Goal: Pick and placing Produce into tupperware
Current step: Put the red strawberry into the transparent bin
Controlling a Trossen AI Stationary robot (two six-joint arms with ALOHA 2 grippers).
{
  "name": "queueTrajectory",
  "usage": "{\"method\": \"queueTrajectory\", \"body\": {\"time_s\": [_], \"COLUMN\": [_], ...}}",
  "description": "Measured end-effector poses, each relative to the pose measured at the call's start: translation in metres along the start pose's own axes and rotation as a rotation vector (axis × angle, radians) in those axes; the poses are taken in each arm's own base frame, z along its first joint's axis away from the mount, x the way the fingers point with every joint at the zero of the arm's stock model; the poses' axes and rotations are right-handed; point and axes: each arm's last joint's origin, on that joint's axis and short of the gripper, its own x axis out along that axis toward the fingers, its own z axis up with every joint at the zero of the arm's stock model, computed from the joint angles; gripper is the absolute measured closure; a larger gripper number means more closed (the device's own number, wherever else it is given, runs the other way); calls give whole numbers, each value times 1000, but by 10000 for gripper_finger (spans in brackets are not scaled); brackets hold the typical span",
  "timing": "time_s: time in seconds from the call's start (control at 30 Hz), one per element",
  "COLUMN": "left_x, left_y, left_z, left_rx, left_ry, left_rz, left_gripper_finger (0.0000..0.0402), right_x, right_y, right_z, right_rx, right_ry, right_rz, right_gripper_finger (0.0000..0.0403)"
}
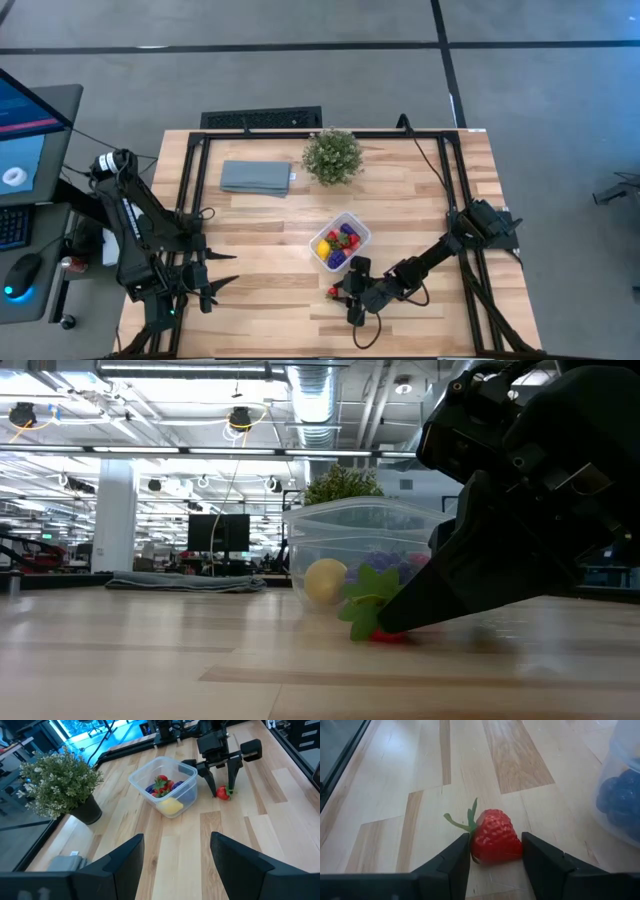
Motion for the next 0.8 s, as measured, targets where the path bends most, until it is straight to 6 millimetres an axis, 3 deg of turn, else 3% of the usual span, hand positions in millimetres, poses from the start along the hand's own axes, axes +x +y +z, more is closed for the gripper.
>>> {"method": "queueTrajectory", "body": {"time_s": [0.8], "left_x": [0], "left_y": [0], "left_z": [0], "left_rx": [-2], "left_ry": [-1], "left_rz": [0], "left_gripper_finger": [181], "right_x": [-1], "right_y": [6], "right_z": [0], "right_rx": [-18], "right_ry": [-25], "right_rz": [55], "right_gripper_finger": [209]}}
